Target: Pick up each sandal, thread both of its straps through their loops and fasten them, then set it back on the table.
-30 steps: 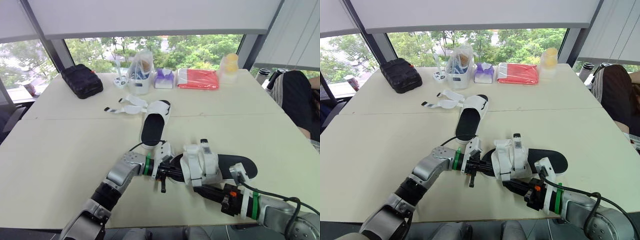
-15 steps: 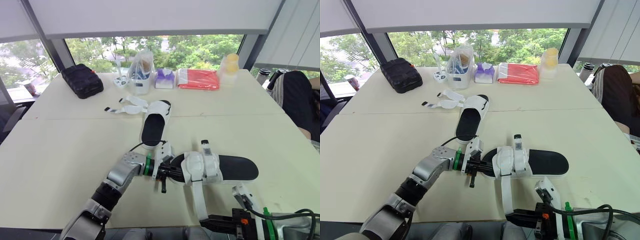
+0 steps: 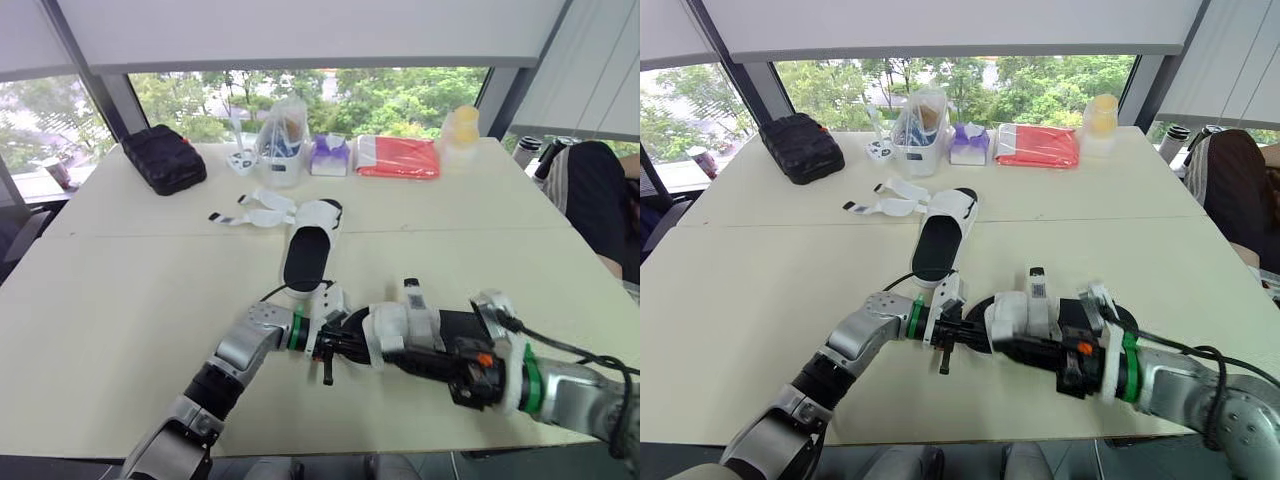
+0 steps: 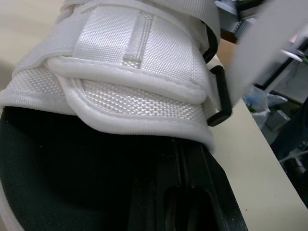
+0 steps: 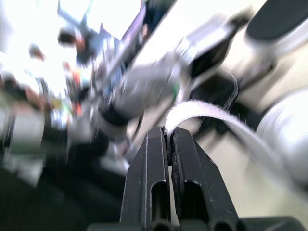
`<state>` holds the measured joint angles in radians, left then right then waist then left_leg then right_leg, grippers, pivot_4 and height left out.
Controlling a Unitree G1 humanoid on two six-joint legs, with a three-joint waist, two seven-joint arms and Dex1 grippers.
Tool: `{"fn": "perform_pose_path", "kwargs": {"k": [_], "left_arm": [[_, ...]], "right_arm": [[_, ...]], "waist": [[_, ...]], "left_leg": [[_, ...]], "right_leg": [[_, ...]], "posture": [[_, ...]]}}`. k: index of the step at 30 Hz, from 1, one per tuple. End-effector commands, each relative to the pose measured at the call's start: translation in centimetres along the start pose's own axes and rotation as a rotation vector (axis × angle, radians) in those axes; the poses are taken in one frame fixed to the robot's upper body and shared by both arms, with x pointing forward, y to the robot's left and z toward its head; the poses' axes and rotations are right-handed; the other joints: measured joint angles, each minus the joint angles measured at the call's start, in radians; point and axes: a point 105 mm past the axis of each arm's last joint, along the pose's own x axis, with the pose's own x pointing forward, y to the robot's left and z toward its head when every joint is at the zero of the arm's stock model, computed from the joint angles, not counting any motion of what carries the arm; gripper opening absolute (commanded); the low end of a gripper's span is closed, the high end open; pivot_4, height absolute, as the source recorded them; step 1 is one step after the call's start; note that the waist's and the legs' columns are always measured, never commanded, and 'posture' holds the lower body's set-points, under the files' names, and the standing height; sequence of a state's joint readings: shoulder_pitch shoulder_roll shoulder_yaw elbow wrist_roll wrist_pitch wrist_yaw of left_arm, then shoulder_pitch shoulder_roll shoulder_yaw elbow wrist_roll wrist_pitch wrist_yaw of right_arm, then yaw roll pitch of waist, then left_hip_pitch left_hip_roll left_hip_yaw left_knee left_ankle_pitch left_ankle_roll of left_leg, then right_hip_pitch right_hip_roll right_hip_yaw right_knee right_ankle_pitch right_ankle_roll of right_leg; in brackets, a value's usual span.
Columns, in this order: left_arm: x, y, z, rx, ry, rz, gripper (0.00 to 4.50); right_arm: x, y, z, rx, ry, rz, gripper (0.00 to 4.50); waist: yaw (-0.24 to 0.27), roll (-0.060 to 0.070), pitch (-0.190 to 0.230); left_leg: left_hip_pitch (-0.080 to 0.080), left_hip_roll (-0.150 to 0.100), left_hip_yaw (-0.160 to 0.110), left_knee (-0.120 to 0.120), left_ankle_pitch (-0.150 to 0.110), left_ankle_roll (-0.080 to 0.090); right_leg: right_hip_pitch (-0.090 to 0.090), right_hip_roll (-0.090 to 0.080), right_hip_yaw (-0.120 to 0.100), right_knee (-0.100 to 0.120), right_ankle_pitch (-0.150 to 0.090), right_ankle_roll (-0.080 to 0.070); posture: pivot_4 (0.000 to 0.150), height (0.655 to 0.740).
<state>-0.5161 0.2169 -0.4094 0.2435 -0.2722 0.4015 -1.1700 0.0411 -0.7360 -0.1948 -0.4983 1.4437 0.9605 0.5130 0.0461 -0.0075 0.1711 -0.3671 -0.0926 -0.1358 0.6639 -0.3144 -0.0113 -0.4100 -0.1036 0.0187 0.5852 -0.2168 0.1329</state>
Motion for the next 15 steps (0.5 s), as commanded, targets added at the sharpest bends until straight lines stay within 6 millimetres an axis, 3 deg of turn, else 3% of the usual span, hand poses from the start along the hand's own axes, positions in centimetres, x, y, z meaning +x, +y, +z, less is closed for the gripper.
{"fn": "perform_pose_path", "kwargs": {"k": [1,4,5,7,10,13,14,15], "left_arm": [[-0.3,0.8,-3.0,-0.078,0.096,0.075,0.00],[-0.4,0.8,-3.1,-0.081,0.094,0.080,0.00],[-0.4,0.8,-3.1,-0.081,0.094,0.081,0.00],[-0.3,0.8,-3.0,-0.081,0.093,0.082,0.00],[-0.4,0.8,-3.1,-0.082,0.093,0.083,0.00],[-0.3,0.8,-3.1,-0.082,0.092,0.082,0.00],[-0.3,0.8,-3.1,-0.082,0.092,0.081,0.00],[-0.3,0.8,-3.1,-0.080,0.093,0.079,0.00]], "right_arm": [[0.4,-0.6,1.8,0.009,-0.096,-0.027,0.04],[0.5,-1.9,1.9,0.027,-0.116,-0.087,0.04],[0.5,-2.2,2.3,0.035,-0.141,-0.101,0.32],[0.2,-2.1,2.9,0.050,-0.184,-0.089,0.95],[0.0,-2.1,3.1,0.031,-0.183,-0.105,2.48],[-0.2,-0.5,3.5,-0.043,-0.153,-0.063,4.09],[-0.3,-0.2,3.9,-0.063,-0.156,-0.052,4.44],[-0.3,0.3,4.9,-0.103,-0.168,-0.042,4.44]], "waist": [[0.000,0.000,0.000],[-0.001,0.000,0.000],[-0.002,0.000,0.000],[-0.003,0.001,-0.001],[-0.003,0.001,-0.001],[-0.002,0.002,-0.001],[-0.003,0.002,-0.001],[-0.003,0.002,-0.001]], "left_leg": [[-0.001,0.000,0.000,0.000,0.000,0.000],[-0.002,0.000,0.000,0.000,0.000,0.000],[-0.002,0.000,0.000,0.000,0.000,0.000],[-0.001,0.000,0.000,0.000,0.000,0.000],[-0.002,0.000,0.000,0.000,0.000,0.000],[-0.002,0.000,0.000,0.001,0.000,0.000],[-0.002,0.000,0.000,0.001,0.000,0.000],[-0.002,0.000,0.000,0.001,0.000,0.000]], "right_leg": [[-0.001,0.000,0.000,0.000,0.000,0.000],[-0.002,0.000,0.000,0.000,0.001,0.000],[-0.002,0.000,0.000,0.000,0.001,0.000],[-0.002,0.001,0.000,0.000,0.002,0.000],[-0.002,0.001,0.000,0.000,0.002,0.000],[-0.002,0.001,0.000,0.000,0.002,0.000],[-0.002,0.001,0.000,0.000,0.002,0.000],[-0.001,0.001,0.000,0.000,0.002,0.000]], "posture": [[0.150,0.7400],[0.150,0.7400],[0.150,0.7400],[0.150,0.7400],[0.150,0.7400],[0.150,0.7400],[0.150,0.7400],[0.150,0.7400]]}}
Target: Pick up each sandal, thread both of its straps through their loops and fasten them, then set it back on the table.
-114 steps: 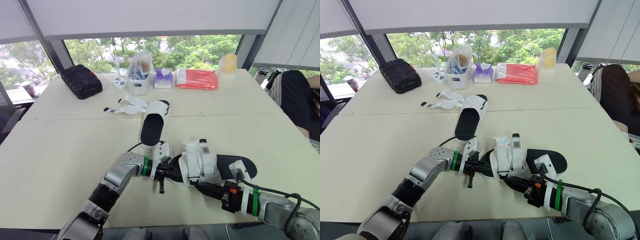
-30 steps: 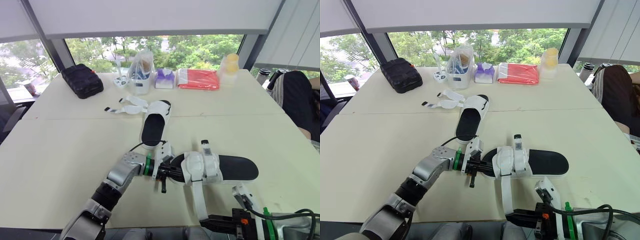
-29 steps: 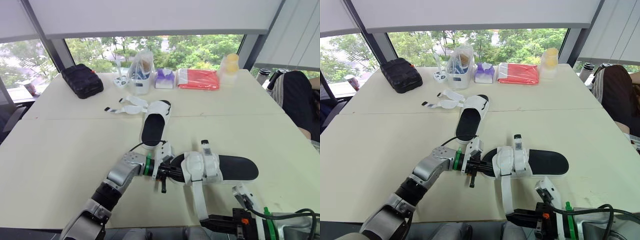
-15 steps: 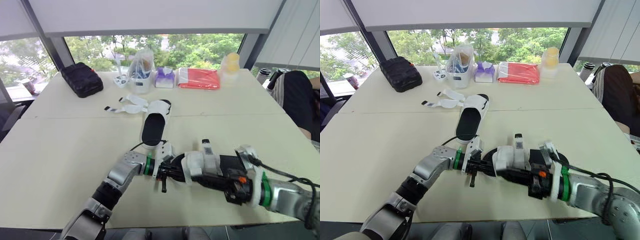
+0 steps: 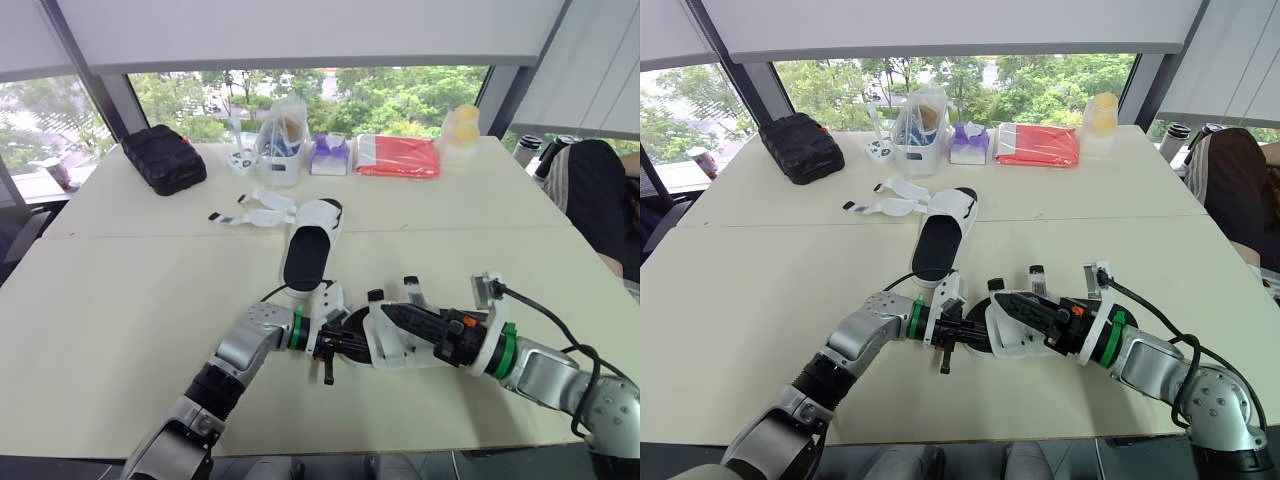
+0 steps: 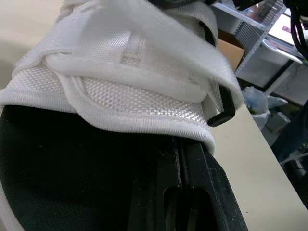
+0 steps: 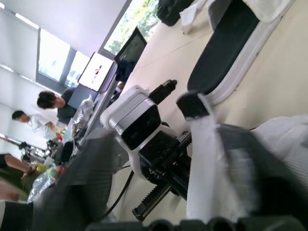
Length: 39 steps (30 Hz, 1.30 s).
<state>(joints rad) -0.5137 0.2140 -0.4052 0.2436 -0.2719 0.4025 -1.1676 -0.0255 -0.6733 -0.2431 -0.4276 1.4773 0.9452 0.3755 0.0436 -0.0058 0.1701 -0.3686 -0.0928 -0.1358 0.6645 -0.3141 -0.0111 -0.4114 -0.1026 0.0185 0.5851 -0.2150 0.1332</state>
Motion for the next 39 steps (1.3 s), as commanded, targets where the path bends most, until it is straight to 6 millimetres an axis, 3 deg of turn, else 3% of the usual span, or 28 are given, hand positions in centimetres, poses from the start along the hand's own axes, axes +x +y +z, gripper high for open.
{"fn": "perform_pose_path", "kwargs": {"k": [1,3,5,8,16,19,26,31,34,39], "left_arm": [[-0.3,0.7,-3.1,-0.075,0.100,0.073,0.00],[-0.2,0.7,-3.1,-0.074,0.102,0.070,0.00],[-0.1,0.7,-3.1,-0.071,0.103,0.064,0.00],[0.1,0.7,-3.0,-0.068,0.101,0.056,0.00],[0.4,0.9,-2.8,-0.070,0.087,0.064,0.00],[0.2,1.0,-2.9,-0.083,0.079,0.083,0.00],[-0.2,1.1,-3.0,-0.087,0.078,0.100,0.00],[-0.2,1.2,-3.0,-0.084,0.079,0.103,0.00],[-0.3,1.2,-3.0,-0.083,0.080,0.100,0.00],[-0.2,1.1,-3.0,-0.080,0.082,0.091,0.00]], "right_arm": [[0.1,2.6,3.7,-0.190,-0.054,0.066,4.44],[0.4,3.1,5.3,-0.284,-0.065,0.060,4.44],[1.7,2.6,6.6,-0.500,0.001,0.001,4.44],[3.2,1.2,6.3,-0.707,0.154,-0.017,4.44],[4.0,-3.1,4.1,-0.649,0.384,0.053,4.44],[4.1,-3.6,3.9,-0.588,0.435,0.080,3.56],[4.5,-2.6,4.5,-0.554,0.435,0.162,0.01],[4.0,-1.1,4.8,-0.542,0.426,0.213,0.01],[3.9,-0.3,6.4,-0.544,0.336,0.205,0.01],[3.6,-0.7,7.4,-0.540,0.258,0.148,0.01]], "waist": [[-0.003,0.000,0.000],[-0.003,0.003,0.000],[-0.002,0.003,0.000],[-0.001,0.004,0.000],[0.000,0.003,0.000],[-0.001,0.003,0.000],[-0.002,0.003,0.000],[-0.002,0.003,0.000],[-0.002,0.003,0.000],[-0.003,0.003,0.000]], "left_leg": [[0.000,0.000,0.000,0.000,0.000,0.000],[0.000,0.000,0.001,0.001,0.000,0.000],[0.001,0.000,0.001,0.001,0.000,0.000],[0.001,0.000,0.000,0.001,0.000,0.000],[-0.001,-0.003,0.000,0.003,0.000,0.000],[-0.001,-0.003,-0.001,0.002,0.000,0.000],[-0.001,-0.002,-0.001,0.002,0.000,0.000],[-0.001,-0.002,-0.001,0.002,0.000,0.000],[-0.001,-0.002,-0.001,0.002,0.000,0.000],[-0.001,-0.002,-0.001,0.002,0.001,-0.001]], "right_leg": [[0.000,0.000,0.000,0.000,0.000,0.000],[0.000,0.000,0.000,0.000,0.001,0.000],[0.001,0.000,0.000,0.000,0.001,0.000],[0.001,0.001,-0.002,0.000,0.001,0.001],[0.001,-0.001,-0.001,-0.001,0.002,0.001],[0.000,-0.001,-0.001,-0.001,0.002,0.001],[0.000,-0.001,-0.001,0.000,0.002,0.001],[0.000,-0.001,-0.001,0.000,0.002,0.001],[0.000,-0.001,-0.001,0.000,0.002,0.001],[-0.001,-0.001,-0.001,0.000,0.003,0.000]], "posture": [[0.150,0.7400],[0.150,0.7400],[0.150,0.7400],[0.150,0.7400],[0.150,0.7400],[0.150,0.7400],[0.150,0.7400],[0.150,0.7400],[0.150,0.7400],[0.150,0.7400]]}}
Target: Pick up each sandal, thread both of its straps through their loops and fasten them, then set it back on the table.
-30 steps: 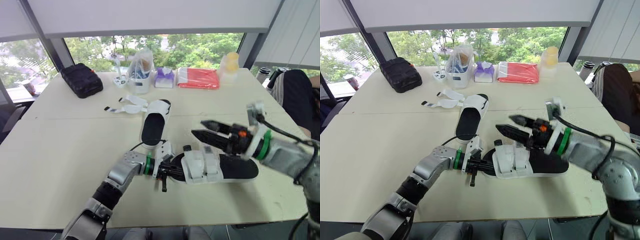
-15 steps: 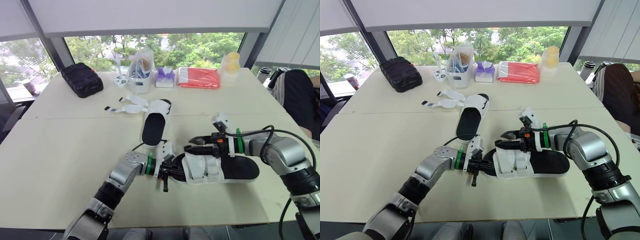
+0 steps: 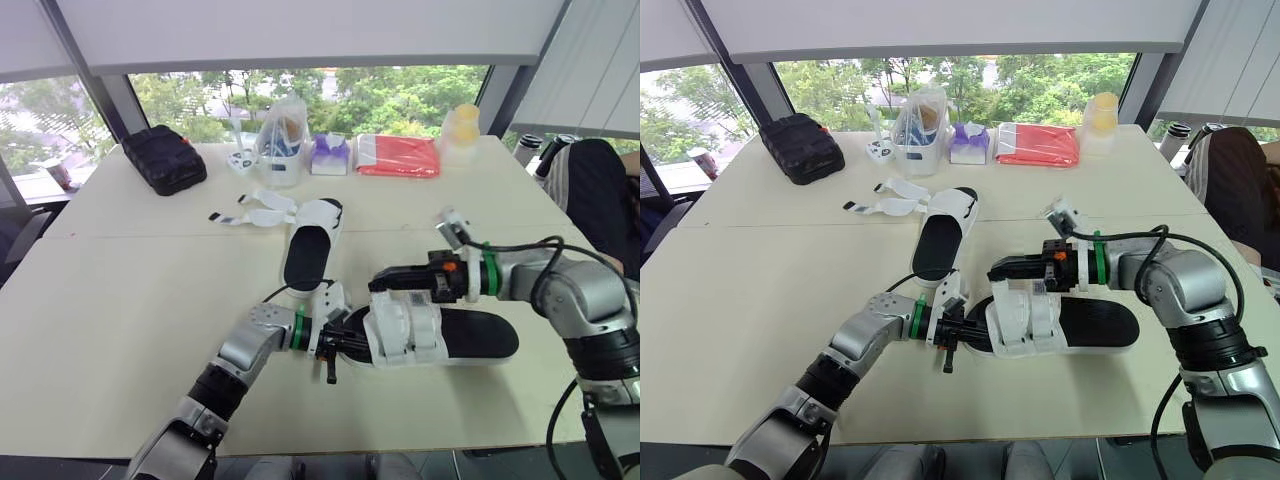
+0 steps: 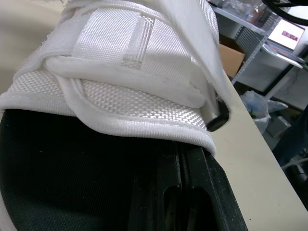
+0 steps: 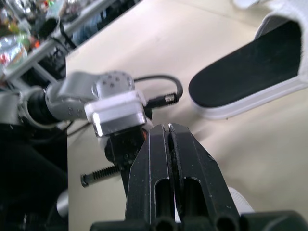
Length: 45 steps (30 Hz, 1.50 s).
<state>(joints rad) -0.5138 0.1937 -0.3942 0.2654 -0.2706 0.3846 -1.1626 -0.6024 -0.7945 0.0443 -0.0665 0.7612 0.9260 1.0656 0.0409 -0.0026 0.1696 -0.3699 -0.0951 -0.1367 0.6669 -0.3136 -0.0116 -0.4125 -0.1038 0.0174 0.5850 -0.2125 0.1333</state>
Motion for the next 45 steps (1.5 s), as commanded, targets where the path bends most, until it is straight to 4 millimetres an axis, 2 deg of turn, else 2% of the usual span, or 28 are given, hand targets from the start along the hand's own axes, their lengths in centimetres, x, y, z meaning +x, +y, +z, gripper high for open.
{"fn": "perform_pose_path", "kwargs": {"k": [1,5,10,15,22,26,29,30,31,34,36,38,40,43,45], "left_arm": [[-0.5,0.9,-3.0,-0.075,0.105,0.084,0.00],[-0.4,0.9,-3.0,-0.072,0.107,0.079,0.00],[-0.4,1.0,-3.0,-0.071,0.107,0.082,0.00],[-0.4,1.0,-2.9,-0.074,0.105,0.089,0.00],[-0.5,1.0,-2.9,-0.070,0.105,0.089,0.00],[-0.8,1.3,-2.7,-0.035,0.095,0.103,0.00],[-1.5,2.1,-1.6,0.011,0.044,0.158,0.00],[-1.8,2.2,-1.3,0.024,0.027,0.171,0.00],[-1.9,2.3,-1.1,0.031,0.017,0.177,0.00],[-3.3,2.3,0.3,0.078,-0.038,0.232,0.00],[-4.1,2.0,0.8,0.108,-0.045,0.252,0.00],[-5.1,1.9,1.3,0.137,-0.053,0.295,0.00],[-6.3,1.8,2.0,0.158,-0.059,0.340,0.00],[-8.4,2.1,3.2,0.185,-0.072,0.414,0.00],[-9.4,2.2,3.9,0.193,-0.083,0.447,0.00]], "right_arm": [[-0.7,-0.2,1.7,-0.064,-0.076,-0.059,0.01],[-0.4,-1.3,-0.1,-0.072,-0.008,-0.131,0.01],[-0.1,-3.7,-2.7,-0.090,0.113,-0.255,0.01],[0.2,-4.0,-4.1,-0.165,0.206,-0.242,0.01],[0.4,-4.1,-4.4,-0.231,0.247,-0.230,0.01],[-0.1,-4.3,-3.2,-0.256,0.198,-0.262,0.01],[-1.1,-4.0,-1.6,-0.238,0.111,-0.273,0.89],[-1.4,-3.8,-1.2,-0.229,0.085,-0.275,1.32],[-1.6,-3.7,-0.9,-0.223,0.070,-0.276,1.79],[-4.4,-3.8,0.9,-0.141,-0.056,-0.335,3.39],[-5.8,-3.3,0.9,-0.084,-0.078,-0.327,4.38],[-7.1,-2.6,0.0,-0.011,-0.076,-0.313,4.49],[-8.4,-2.2,-1.2,0.071,-0.062,-0.315,4.49],[-9.6,-1.1,-4.7,0.179,0.032,-0.297,4.49],[-9.9,-0.4,-6.0,0.225,0.058,-0.271,4.49]], "waist": [[0.000,0.000,0.000],[0.000,0.000,0.000],[0.000,0.000,0.000],[-0.001,0.001,0.000],[-0.001,0.001,0.000],[-0.001,0.001,0.000],[0.000,0.001,0.000],[0.000,0.001,0.000],[-0.002,0.001,0.000],[-0.004,0.001,0.000],[-0.003,0.001,0.000],[-0.002,0.001,0.000],[-0.003,0.001,0.000],[-0.002,0.002,0.001],[-0.002,0.002,0.001]], "left_leg": [[0.000,0.000,0.000,0.000,0.000,0.000],[-0.001,0.000,0.000,0.000,0.001,-0.001],[-0.001,0.000,0.000,0.000,0.001,-0.002],[0.000,0.000,0.000,0.000,0.001,-0.002],[0.004,0.000,0.000,0.000,0.002,-0.002],[0.005,0.000,0.000,0.000,0.002,-0.002],[0.004,0.000,0.000,0.000,0.002,-0.002],[0.004,0.000,0.000,0.000,0.002,-0.002],[0.004,0.000,0.000,0.000,0.002,-0.002],[0.003,0.001,0.000,0.000,0.002,-0.003],[0.000,0.001,0.001,0.000,0.002,-0.003],[-0.006,0.001,0.002,-0.002,0.004,-0.008],[-0.006,0.003,0.002,-0.003,0.006,-0.011],[-0.006,0.003,0.003,-0.004,0.004,-0.007],[-0.006,0.003,0.003,-0.004,0.003,-0.006]], "right_leg": [[0.000,0.000,0.000,0.000,0.000,0.000],[-0.001,0.000,0.000,0.001,0.000,-0.001],[-0.001,0.000,0.000,0.001,0.001,-0.001],[-0.001,0.000,0.000,0.002,0.001,-0.001],[0.003,0.000,0.000,0.002,0.001,0.000],[0.003,0.000,0.000,0.002,0.001,0.000],[0.003,0.000,0.000,0.002,0.001,0.000],[0.003,0.000,0.001,0.002,0.001,-0.001],[0.002,0.000,0.001,0.003,0.001,-0.001],[0.001,0.001,0.001,0.004,0.001,-0.001],[-0.005,0.001,0.002,0.009,0.001,-0.001],[-0.014,0.001,0.003,0.012,0.001,-0.002],[-0.015,0.002,0.003,0.012,0.001,-0.004],[-0.015,0.002,0.004,0.012,0.001,-0.004],[-0.015,0.002,0.004,0.012,0.001,-0.004]], "posture": [[0.150,0.7400],[0.150,0.7400],[0.150,0.7400],[0.150,0.7400],[0.150,0.7400],[0.150,0.7400],[0.150,0.7400],[0.150,0.7400],[0.150,0.7400],[0.150,0.7400],[0.150,0.7400],[0.150,0.7400],[0.150,0.7400],[0.150,0.7400],[0.150,0.7400]]}}
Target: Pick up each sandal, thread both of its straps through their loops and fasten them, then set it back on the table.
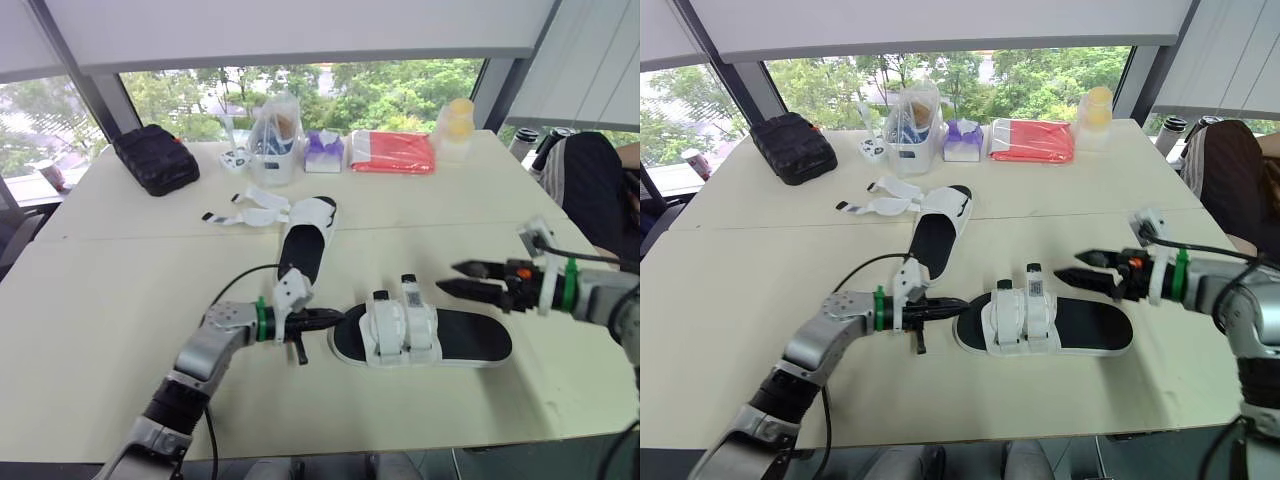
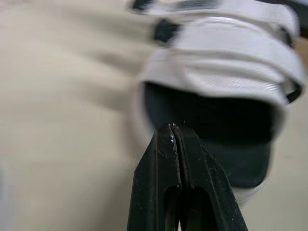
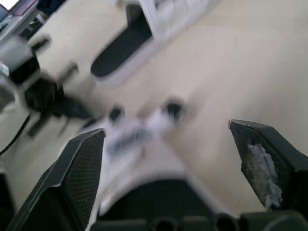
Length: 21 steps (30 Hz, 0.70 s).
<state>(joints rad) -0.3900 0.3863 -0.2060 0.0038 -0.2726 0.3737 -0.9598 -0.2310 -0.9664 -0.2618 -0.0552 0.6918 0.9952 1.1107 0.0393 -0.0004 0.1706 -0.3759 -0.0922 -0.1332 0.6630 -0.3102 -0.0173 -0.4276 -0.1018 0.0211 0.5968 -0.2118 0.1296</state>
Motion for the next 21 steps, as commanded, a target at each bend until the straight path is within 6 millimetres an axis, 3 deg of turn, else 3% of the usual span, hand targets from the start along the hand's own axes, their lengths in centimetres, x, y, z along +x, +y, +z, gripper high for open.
{"fn": "perform_pose_path", "kwargs": {"k": [1,4,7,13,18,21], "left_arm": [[-1.5,0.9,2.5,0.039,-0.064,0.057,0.00],[-2.8,1.6,4.2,0.052,-0.086,0.079,0.00],[-3.7,0.8,4.8,0.056,-0.065,0.029,0.00],[-5.3,-1.1,3.6,0.028,0.050,-0.064,0.00],[-5.6,-1.1,2.6,0.011,0.086,-0.056,0.00],[-6.0,-1.1,2.2,0.012,0.104,-0.042,0.00]], "right_arm": [[-0.6,1.5,-0.2,0.018,-0.007,0.077,4.49],[-0.2,2.5,-0.7,0.089,-0.019,0.136,4.49],[0.5,2.9,-1.9,0.103,0.015,0.151,4.49],[2.9,4.1,-1.4,0.214,-0.045,0.279,4.49],[5.4,3.8,-0.6,0.287,-0.091,0.324,4.49],[6.1,4.4,-0.2,0.311,-0.080,0.362,3.26]], "waist": [[-0.001,0.001,0.000],[-0.004,0.001,0.002],[-0.003,0.001,0.002],[-0.008,0.001,0.003],[-0.005,0.001,0.003],[-0.001,0.001,0.004]], "left_leg": [[0.000,0.000,0.001,0.000,0.000,0.000],[0.001,0.000,0.002,0.001,0.000,0.000],[0.001,0.001,0.002,0.001,0.000,0.000],[0.001,0.002,0.002,0.001,0.000,0.000],[0.001,0.002,0.002,0.001,0.000,-0.001],[0.001,0.002,0.002,0.001,0.001,-0.002]], "right_leg": [[0.000,0.000,0.000,0.000,0.000,0.000],[0.000,0.000,0.001,0.000,0.000,0.000],[0.000,0.002,0.001,0.000,0.000,0.000],[0.000,0.002,0.002,0.000,0.000,0.000],[0.000,0.002,0.002,0.001,0.000,0.000],[0.000,0.002,0.002,0.000,0.001,-0.001]], "posture": [[0.150,0.7400],[0.150,0.7400],[0.150,0.7400],[0.150,0.7400],[0.150,0.7400],[0.150,0.7400]]}}
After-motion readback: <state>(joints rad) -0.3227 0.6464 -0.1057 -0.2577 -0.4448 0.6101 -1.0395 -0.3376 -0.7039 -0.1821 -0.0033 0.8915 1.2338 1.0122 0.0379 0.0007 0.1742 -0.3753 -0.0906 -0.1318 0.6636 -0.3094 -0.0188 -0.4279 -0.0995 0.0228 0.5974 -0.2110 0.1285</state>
